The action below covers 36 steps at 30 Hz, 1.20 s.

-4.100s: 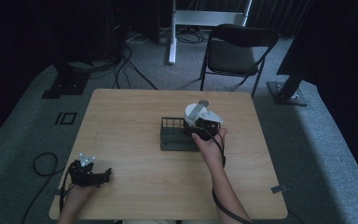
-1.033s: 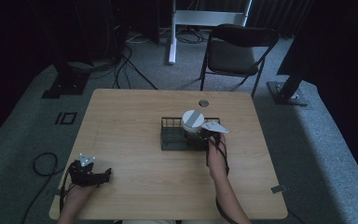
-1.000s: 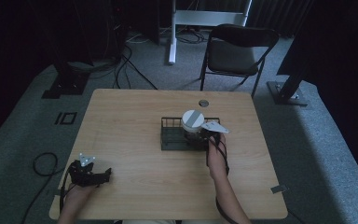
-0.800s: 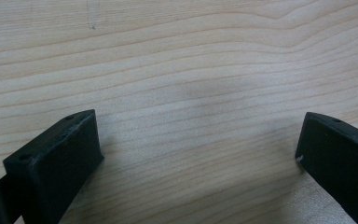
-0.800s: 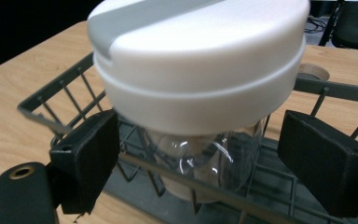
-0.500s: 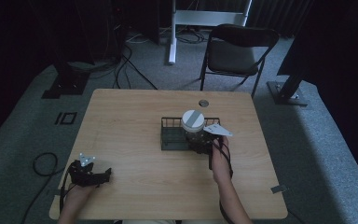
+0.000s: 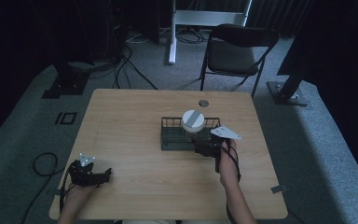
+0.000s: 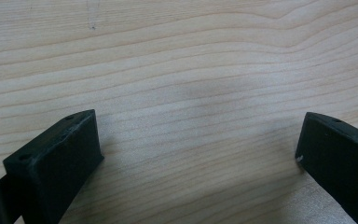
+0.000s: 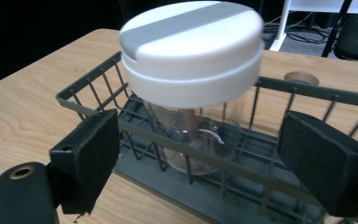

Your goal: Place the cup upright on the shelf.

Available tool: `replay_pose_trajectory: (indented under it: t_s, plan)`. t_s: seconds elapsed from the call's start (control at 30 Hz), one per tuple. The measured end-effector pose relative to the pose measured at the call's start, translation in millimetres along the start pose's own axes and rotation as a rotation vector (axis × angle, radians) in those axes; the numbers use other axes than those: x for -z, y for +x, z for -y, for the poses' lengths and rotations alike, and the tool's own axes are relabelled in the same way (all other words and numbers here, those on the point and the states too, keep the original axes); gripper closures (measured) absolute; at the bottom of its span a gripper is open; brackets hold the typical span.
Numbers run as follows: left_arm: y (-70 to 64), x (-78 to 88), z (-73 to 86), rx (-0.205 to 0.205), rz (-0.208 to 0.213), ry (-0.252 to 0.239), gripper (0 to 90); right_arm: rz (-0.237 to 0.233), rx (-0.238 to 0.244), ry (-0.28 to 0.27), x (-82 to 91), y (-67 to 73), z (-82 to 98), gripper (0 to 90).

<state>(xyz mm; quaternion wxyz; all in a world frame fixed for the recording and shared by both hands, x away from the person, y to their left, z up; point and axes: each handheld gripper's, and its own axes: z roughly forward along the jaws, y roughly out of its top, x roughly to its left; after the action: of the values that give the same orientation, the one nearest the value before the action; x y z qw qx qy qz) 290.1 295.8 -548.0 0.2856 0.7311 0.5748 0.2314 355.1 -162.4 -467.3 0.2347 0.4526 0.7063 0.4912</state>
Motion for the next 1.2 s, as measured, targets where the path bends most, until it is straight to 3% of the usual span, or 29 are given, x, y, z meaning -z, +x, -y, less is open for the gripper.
replay_pose_trajectory:
  t_s: [0.4, 0.7, 1.2]
  plan:
    - [0.0, -0.1, 0.0, 0.0, 0.0, -0.001, 0.1, 0.023, -0.011, -0.004, 22.7, -21.0, 12.9, 13.0]
    - [0.1, 0.0, 0.1, -0.002, 0.0, 0.0, 0.1, 0.038, -0.009, -0.005, 27.4, -33.6, 30.7, 13.3]
    - [0.1, 0.0, 0.1, -0.002, 0.0, 0.0, 0.1, 0.095, -0.03, 0.053, 34.5, -59.2, 57.1, 13.4]
